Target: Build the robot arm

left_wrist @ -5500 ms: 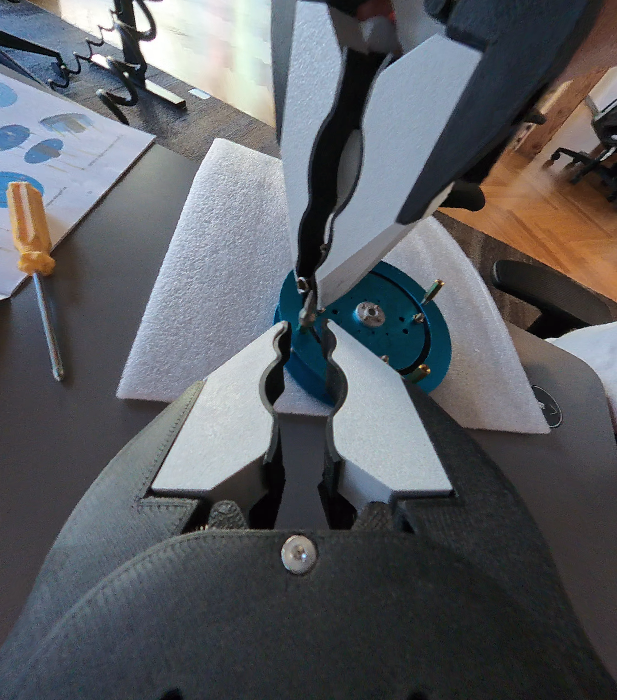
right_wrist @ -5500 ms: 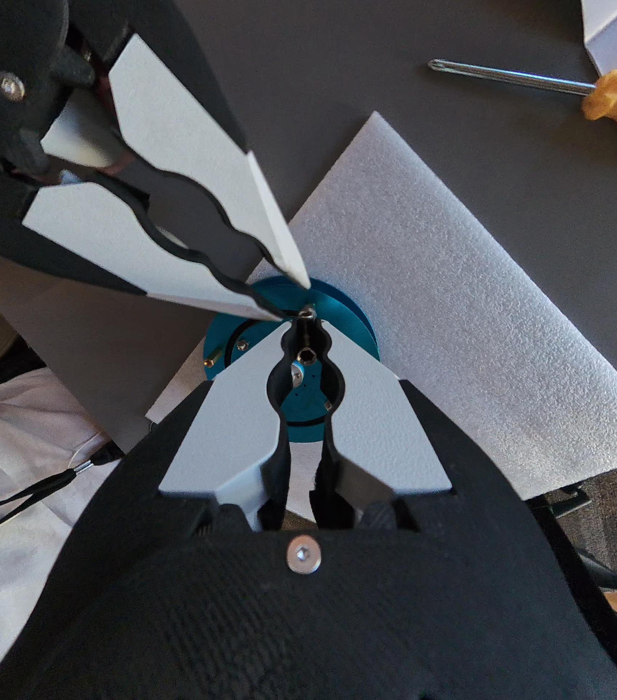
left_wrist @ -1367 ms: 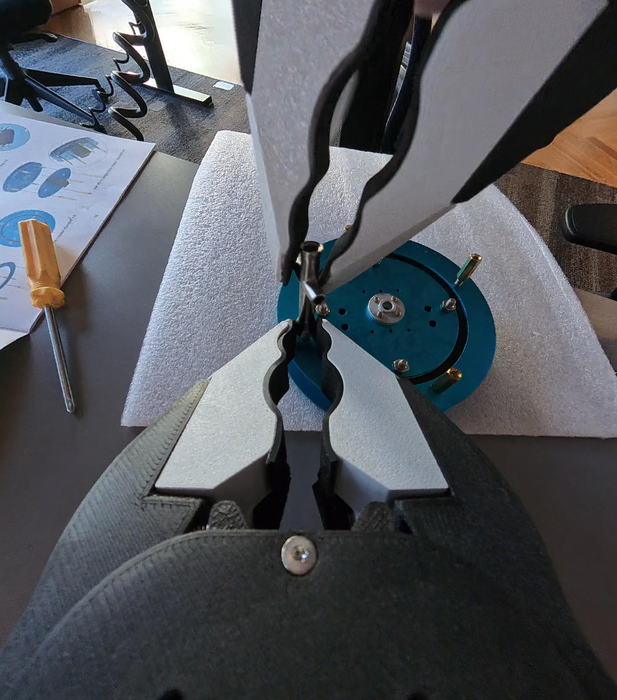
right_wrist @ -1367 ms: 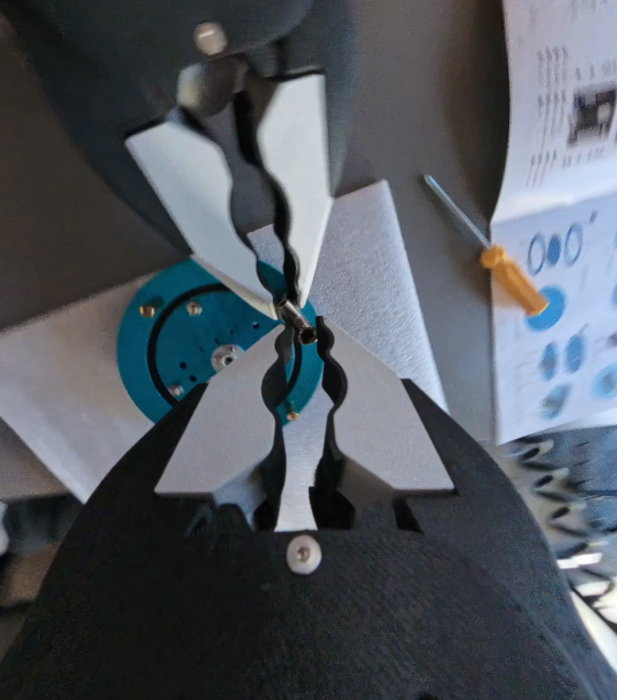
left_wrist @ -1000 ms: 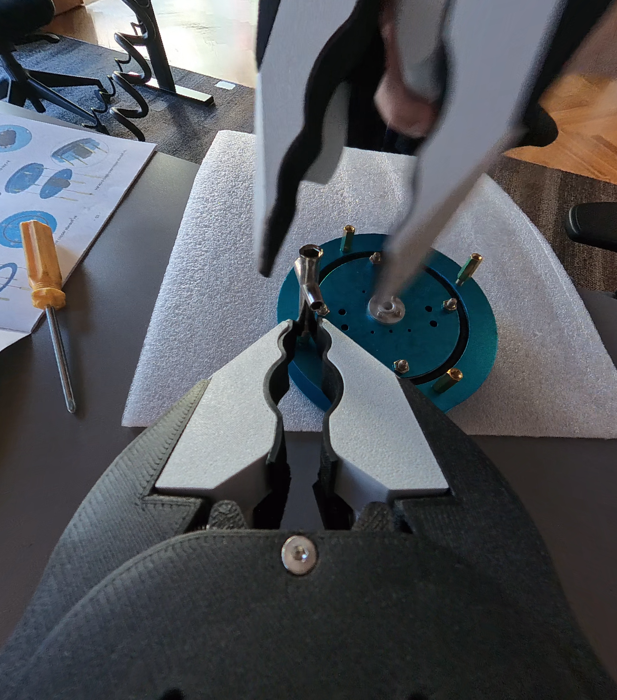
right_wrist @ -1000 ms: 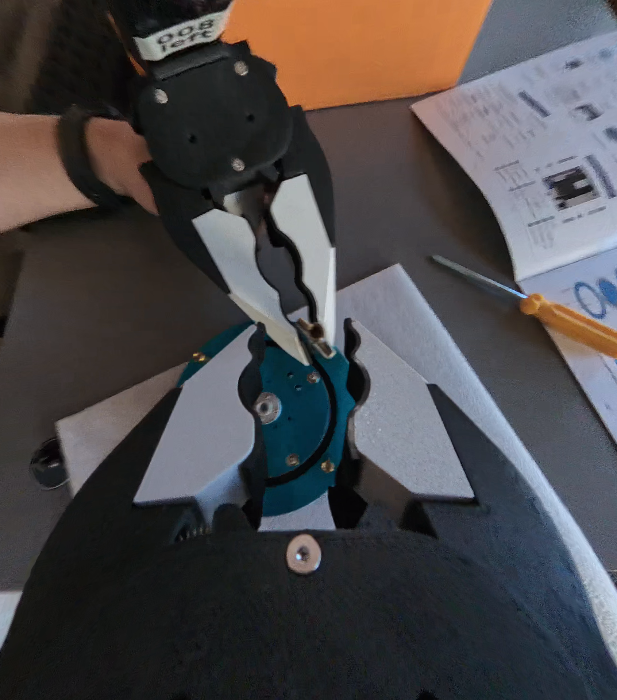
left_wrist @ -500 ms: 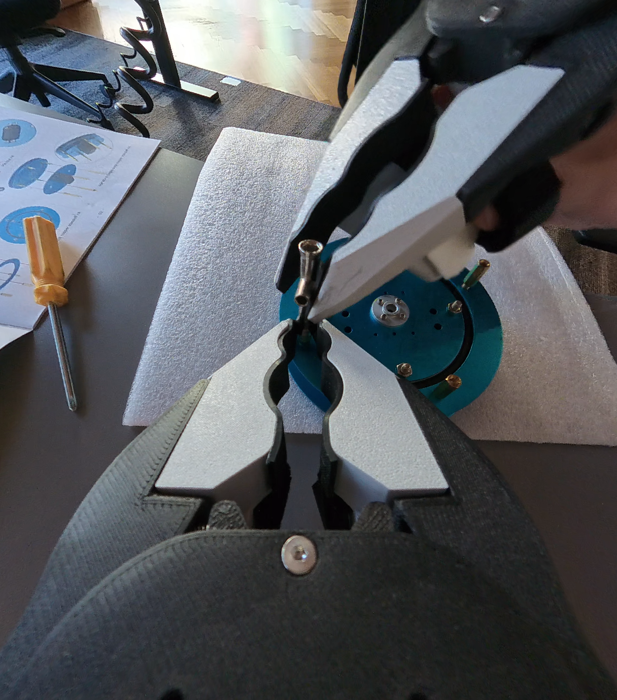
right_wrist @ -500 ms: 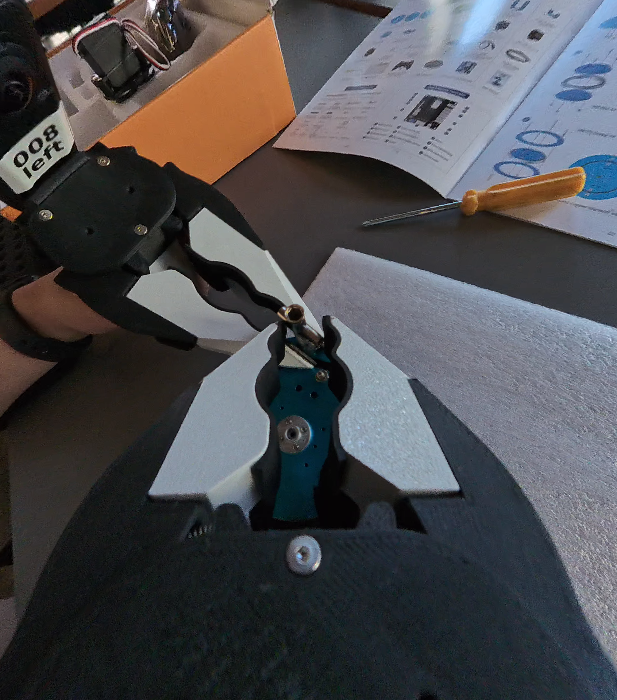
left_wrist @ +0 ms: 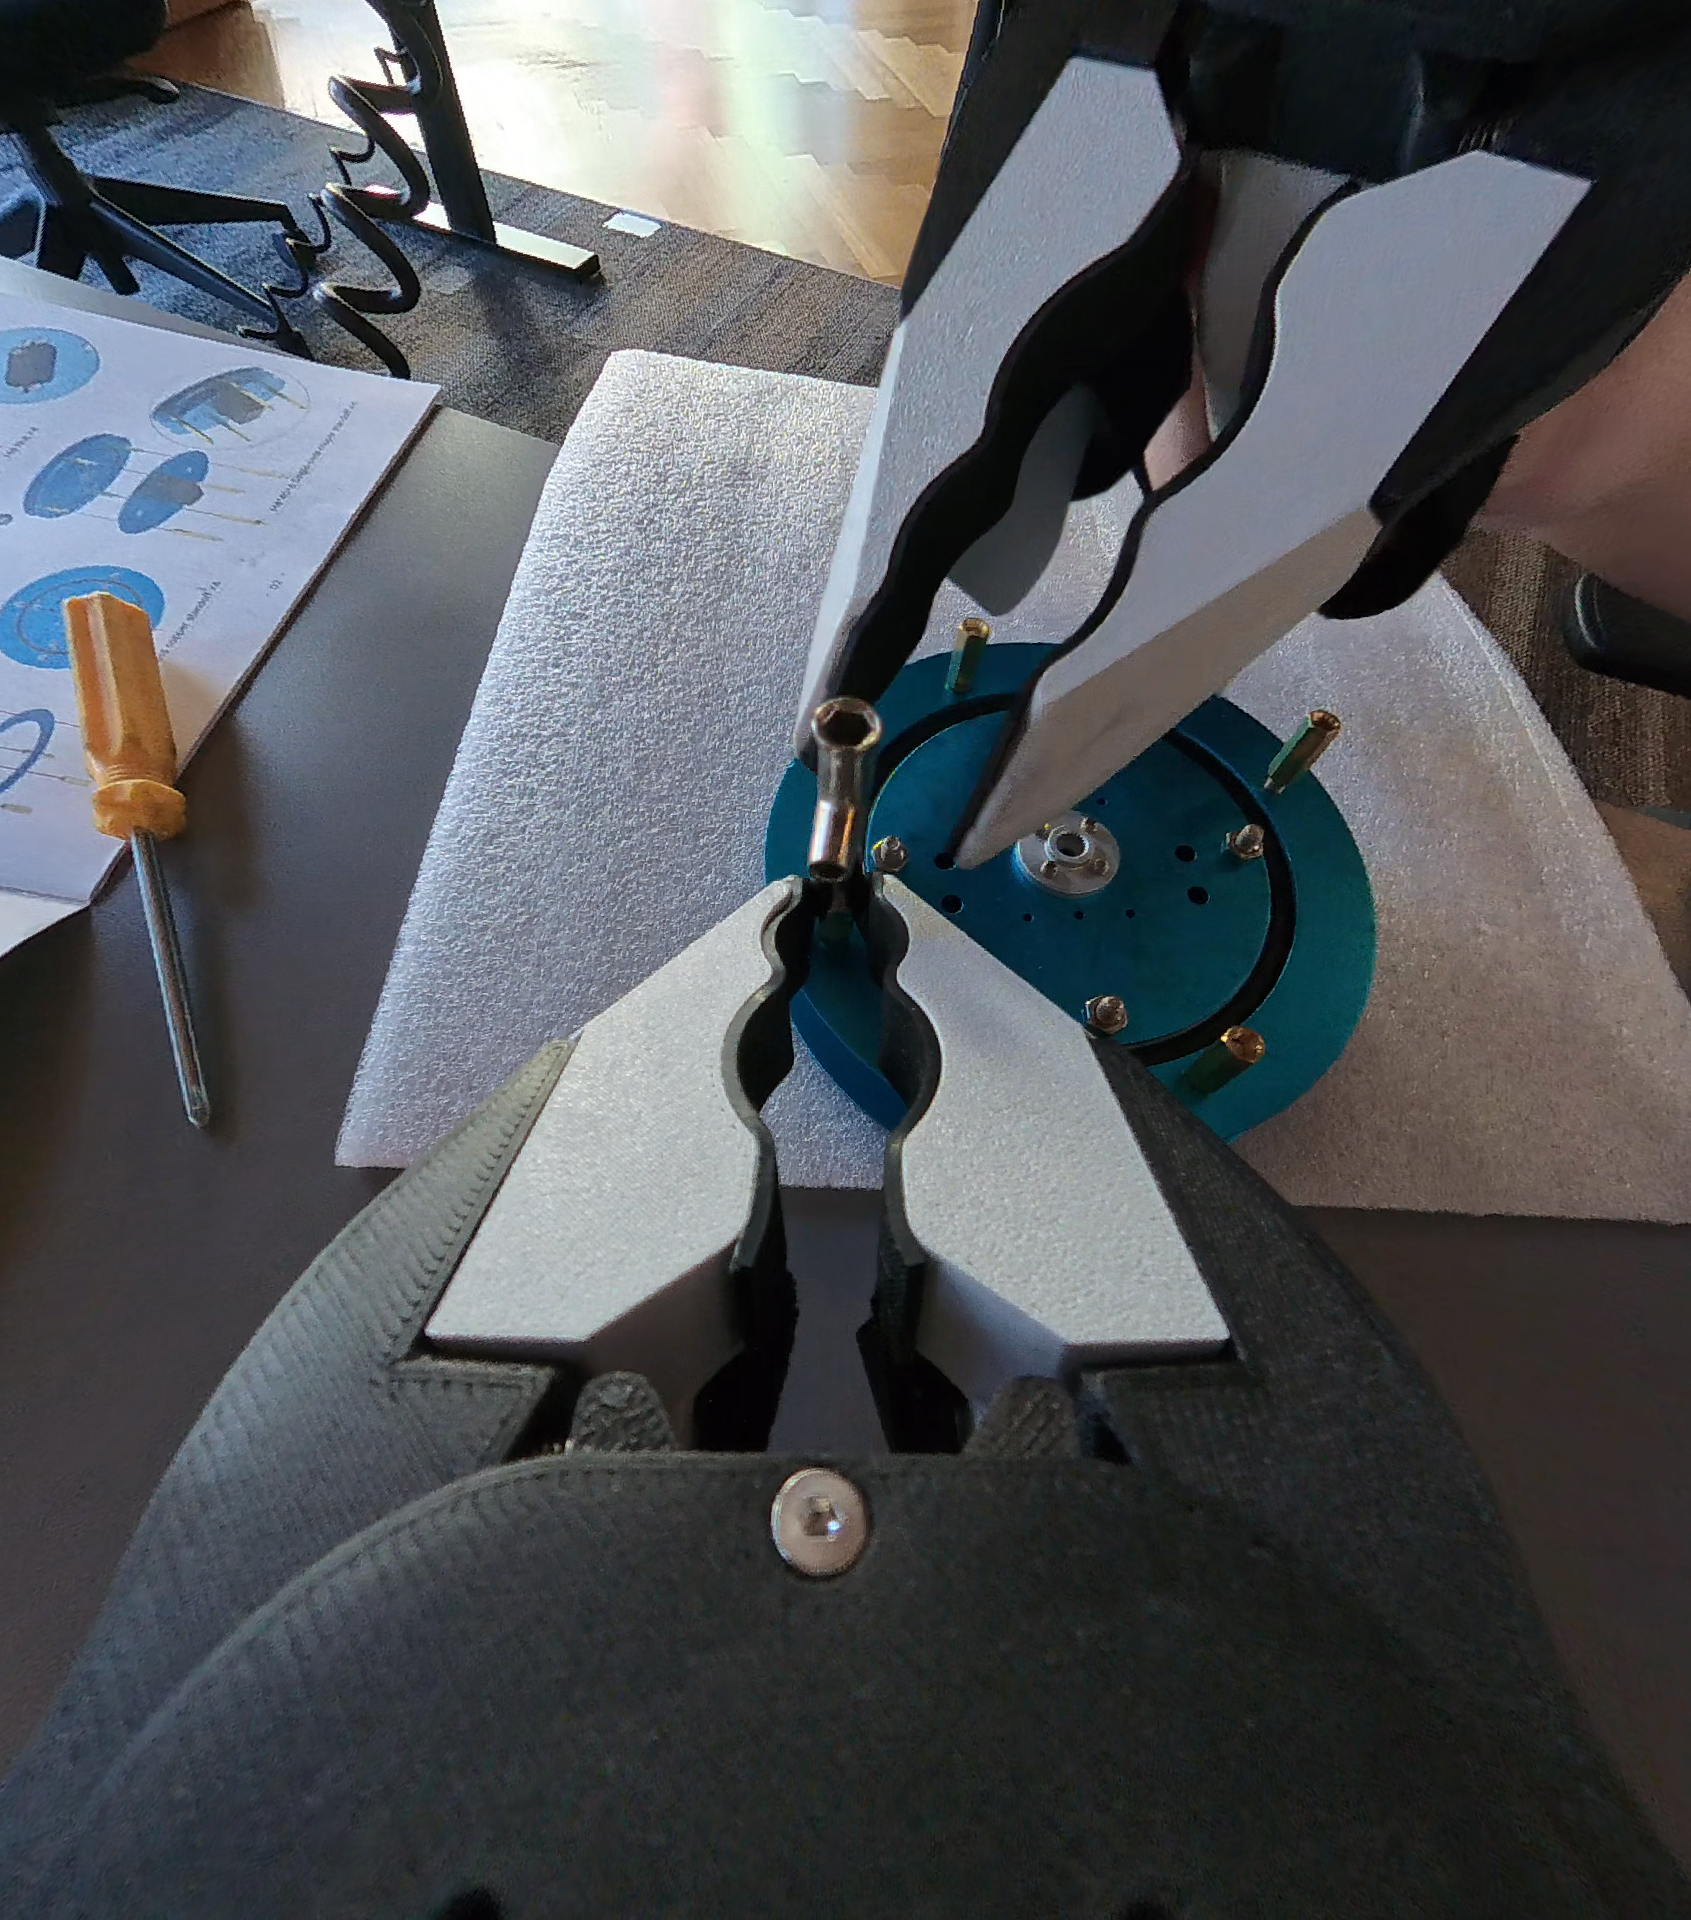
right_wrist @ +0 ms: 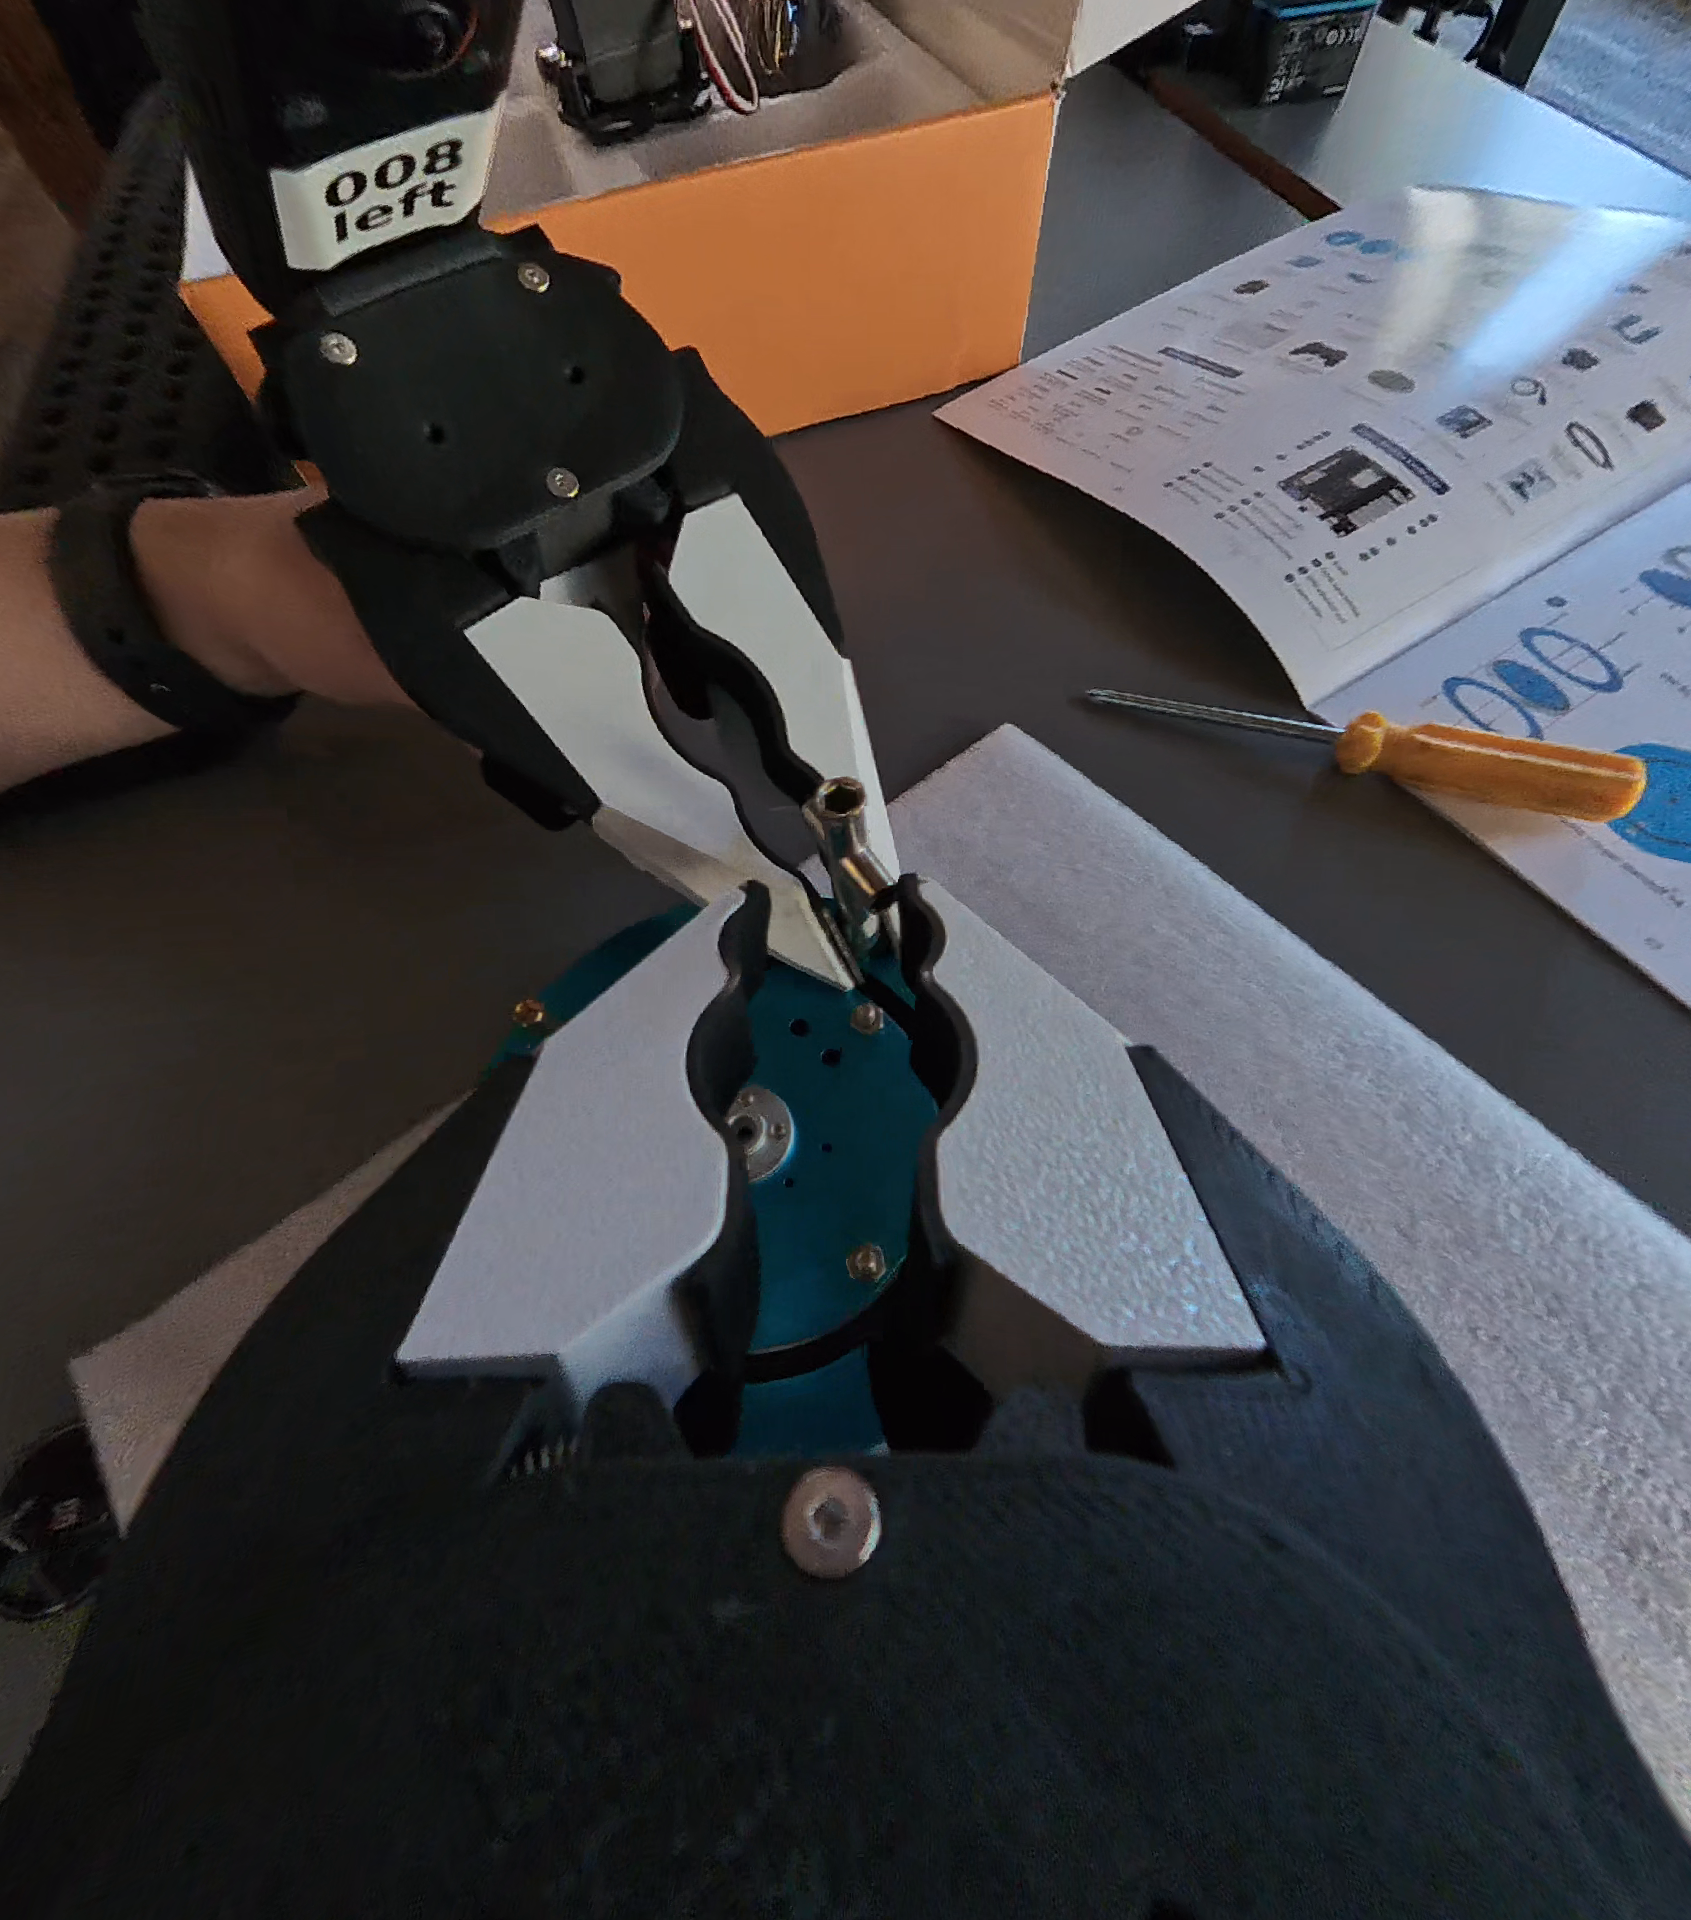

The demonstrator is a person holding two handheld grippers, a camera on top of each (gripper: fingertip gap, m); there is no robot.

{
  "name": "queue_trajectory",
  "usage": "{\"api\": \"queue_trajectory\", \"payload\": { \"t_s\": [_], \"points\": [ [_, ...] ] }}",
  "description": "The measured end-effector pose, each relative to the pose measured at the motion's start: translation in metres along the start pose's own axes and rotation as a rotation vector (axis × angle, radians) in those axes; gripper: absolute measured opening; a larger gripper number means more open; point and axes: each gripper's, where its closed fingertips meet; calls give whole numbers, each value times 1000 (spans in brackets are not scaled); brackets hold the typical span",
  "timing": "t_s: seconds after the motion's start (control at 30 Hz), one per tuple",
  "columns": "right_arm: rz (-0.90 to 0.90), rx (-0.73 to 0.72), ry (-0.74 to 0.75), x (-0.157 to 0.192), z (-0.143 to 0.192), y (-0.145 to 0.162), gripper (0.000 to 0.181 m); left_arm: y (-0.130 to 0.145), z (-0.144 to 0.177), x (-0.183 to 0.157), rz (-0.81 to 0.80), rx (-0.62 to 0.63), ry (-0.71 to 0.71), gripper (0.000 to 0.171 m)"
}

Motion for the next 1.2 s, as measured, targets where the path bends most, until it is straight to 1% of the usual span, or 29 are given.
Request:
{"api": "queue_trajectory", "payload": {
  "t_s": [0.07, 0.17, 0.23, 0.33, 0.4, 0.47, 0.53, 0.6, 0.63, 0.67, 0.7, 0.73, 0.77, 0.8, 0.87, 0.9, 0.93, 1.0, 1.03, 1.07, 1.1, 1.2],
  "points": [
    [13, 37, 36, -8, 0, 1, 8, 0, 0, 0, 6, -1, 2, 9],
    [-120, 93, 30, -8, 1, 3, 8, 0, 0, 0, 2, 1, -7, 9],
    [-189, 106, 72, -9, 3, 5, 8, 0, -1, 0, 6, 1, -10, 9],
    [-283, 89, 173, -7, 5, 8, 7, 0, -1, 0, 10, 1, -5, 9],
    [-328, 60, 207, -3, 7, 7, 7, -1, -1, -1, 14, -2, 5, 9],
    [-319, 55, 195, -2, 7, 7, 7, -1, -1, -2, 11, -2, 4, 9],
    [-227, 59, 116, -1, 8, 0, 17, -1, -1, -2, 9, -1, 0, 9],
    [-78, 100, 50, -7, 11, -7, 30, -1, -1, -1, 15, 0, 3, 9],
    [11, 143, 19, -9, 13, -10, 41, -1, -1, -1, 17, 0, 5, 9],
    [130, 197, -59, -4, 15, -11, 43, 0, -1, -1, 19, -1, 6, 9],
    [298, 267, -108, -4, 20, -11, 43, 0, -1, -2, 20, -1, 7, 9],
    [485, 323, -88, -13, 25, -14, 43, -1, -1, -2, 21, -1, 8, 9],
    [667, 347, -80, -18, 27, -19, 45, -1, -1, -2, 22, -1, 8, 9],
    [805, 368, -86, -17, 27, -23, 45, -1, -1, -2, 22, -1, 9, 9],
    [990, 481, -133, -10, 26, -19, 45, -1, -1, -2, 21, -1, 9, 9],
    [1119, 537, -122, -11, 24, -18, 46, -1, -1, -2, 21, -1, 9, 9],
    [1296, 565, -102, -12, 22, -19, 48, -1, -1, -2, 23, -1, 10, 9],
    [1705, 568, -33, -11, 15, -26, 52, -1, -1, -2, 22, -2, 10, 9],
    [1859, 564, -14, -9, 11, -25, 52, -1, -1, -2, 21, -2, 10, 9],
    [1974, 536, 9, -6, 6, -26, 52, -1, -1, -2, 21, -2, 10, 9],
    [2047, 553, 0, -7, 4, -21, 52, -1, -1, -2, 22, -2, 10, 9],
    [2151, 647, 42, -20, 2, -10, 48, -1, 0, -2, 31, -2, 16, 9]
  ]
}}
Point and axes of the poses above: each gripper's, where its closed fingertips meet, z back along the fingers, y out of its underside, x = y × z across the jaws, and after that the axes turned 7 degrees about -x, right-handed
